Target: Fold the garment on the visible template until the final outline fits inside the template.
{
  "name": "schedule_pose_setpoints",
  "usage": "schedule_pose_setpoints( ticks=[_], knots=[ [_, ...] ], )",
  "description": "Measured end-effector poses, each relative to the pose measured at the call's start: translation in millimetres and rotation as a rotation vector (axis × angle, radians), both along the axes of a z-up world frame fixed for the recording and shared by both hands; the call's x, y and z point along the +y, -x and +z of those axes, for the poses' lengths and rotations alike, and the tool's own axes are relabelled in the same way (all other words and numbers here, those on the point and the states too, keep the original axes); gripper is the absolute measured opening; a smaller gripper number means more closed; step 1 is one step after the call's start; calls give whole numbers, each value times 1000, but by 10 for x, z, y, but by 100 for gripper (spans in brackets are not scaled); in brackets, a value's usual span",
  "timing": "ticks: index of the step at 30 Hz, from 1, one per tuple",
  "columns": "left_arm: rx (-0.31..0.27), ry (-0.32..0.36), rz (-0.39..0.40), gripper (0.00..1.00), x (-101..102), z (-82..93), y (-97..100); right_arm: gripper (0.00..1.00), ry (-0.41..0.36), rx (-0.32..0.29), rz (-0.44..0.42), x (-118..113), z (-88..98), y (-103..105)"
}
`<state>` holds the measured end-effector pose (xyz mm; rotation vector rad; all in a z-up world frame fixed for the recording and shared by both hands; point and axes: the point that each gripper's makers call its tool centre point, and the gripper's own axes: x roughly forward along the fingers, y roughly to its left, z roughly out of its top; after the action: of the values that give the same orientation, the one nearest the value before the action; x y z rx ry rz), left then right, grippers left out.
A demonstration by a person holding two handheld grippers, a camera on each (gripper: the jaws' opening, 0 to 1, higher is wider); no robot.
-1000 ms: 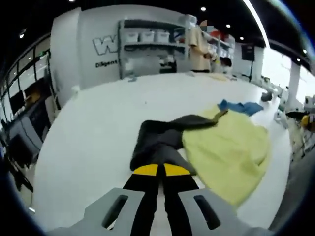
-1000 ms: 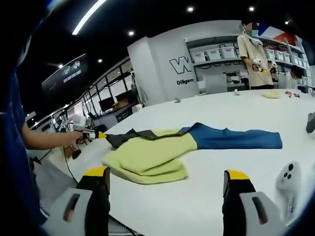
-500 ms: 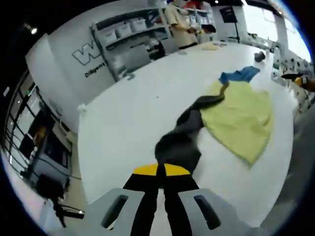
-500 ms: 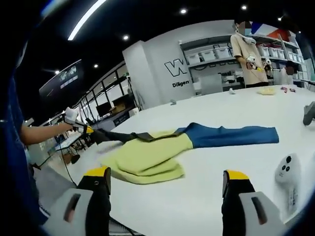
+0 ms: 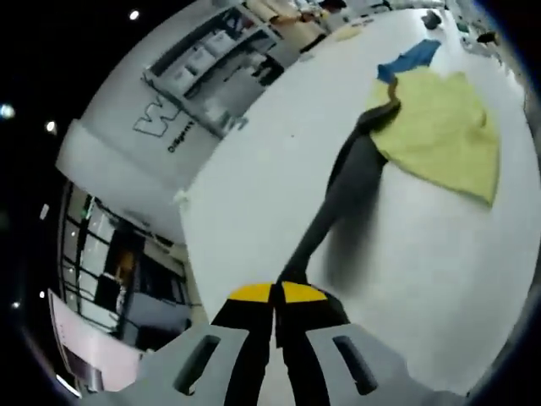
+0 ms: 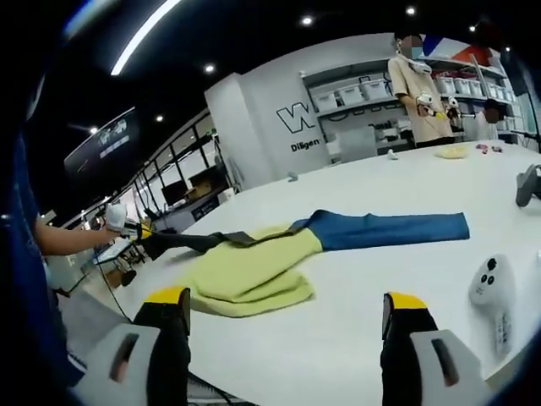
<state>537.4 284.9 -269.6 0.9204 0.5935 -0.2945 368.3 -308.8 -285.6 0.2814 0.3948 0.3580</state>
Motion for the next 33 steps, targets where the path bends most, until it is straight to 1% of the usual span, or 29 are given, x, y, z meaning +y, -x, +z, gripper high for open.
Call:
schedule_pose_setpoints(
  ticks=[2,4,5,7,8,10,12,14,15,16,17,18,19,20,22,24,25,28,33],
  knots=[
    [-13,-18,19,0,100,-47,14,94,3,2,0,-8,6,7],
    [-15,-17,25,0,175,-103,47,94,7,5,2,-18,-1,10],
    [-6,-23,27,0,202,-163,94,94,11,7,2,-38,-12,10],
    [20,-61,17,0,231,-262,181,94,12,8,2,-36,-11,13],
    [29,-85,13,0,226,-323,257,94,14,9,2,-40,-20,15],
    [35,-77,32,0,307,-449,321,94,15,12,4,-31,-27,20],
    [48,-33,80,0,352,-553,410,94,15,13,7,-27,-33,22],
    [49,-43,78,0,382,-622,449,94,18,16,12,-16,-43,27],
    [61,-52,79,0,404,-694,496,94,20,19,17,-3,-52,34],
    [66,-50,80,0,406,-713,510,94,21,19,18,0,-54,35],
    [77,-37,81,0,389,-760,559,94,24,22,24,9,-68,38],
    [79,-35,81,0,380,-772,575,94,26,23,26,12,-72,39],
    [84,-23,80,1,306,-791,656,94,32,23,32,38,-74,42],
    [85,-16,79,1,274,-801,689,94,31,24,36,41,-80,36],
    [85,32,97,2,208,-840,773,94,31,25,45,51,-89,17],
    [87,54,109,4,186,-863,823,94,34,22,57,75,-105,-8],
    [87,63,115,6,169,-870,853,94,35,22,61,85,-110,-18],
    [75,126,143,15,69,-852,957,94,33,16,73,120,-112,-35],
    [99,162,144,23,12,-910,1074,93,33,15,88,152,-143,-52]
  ],
)
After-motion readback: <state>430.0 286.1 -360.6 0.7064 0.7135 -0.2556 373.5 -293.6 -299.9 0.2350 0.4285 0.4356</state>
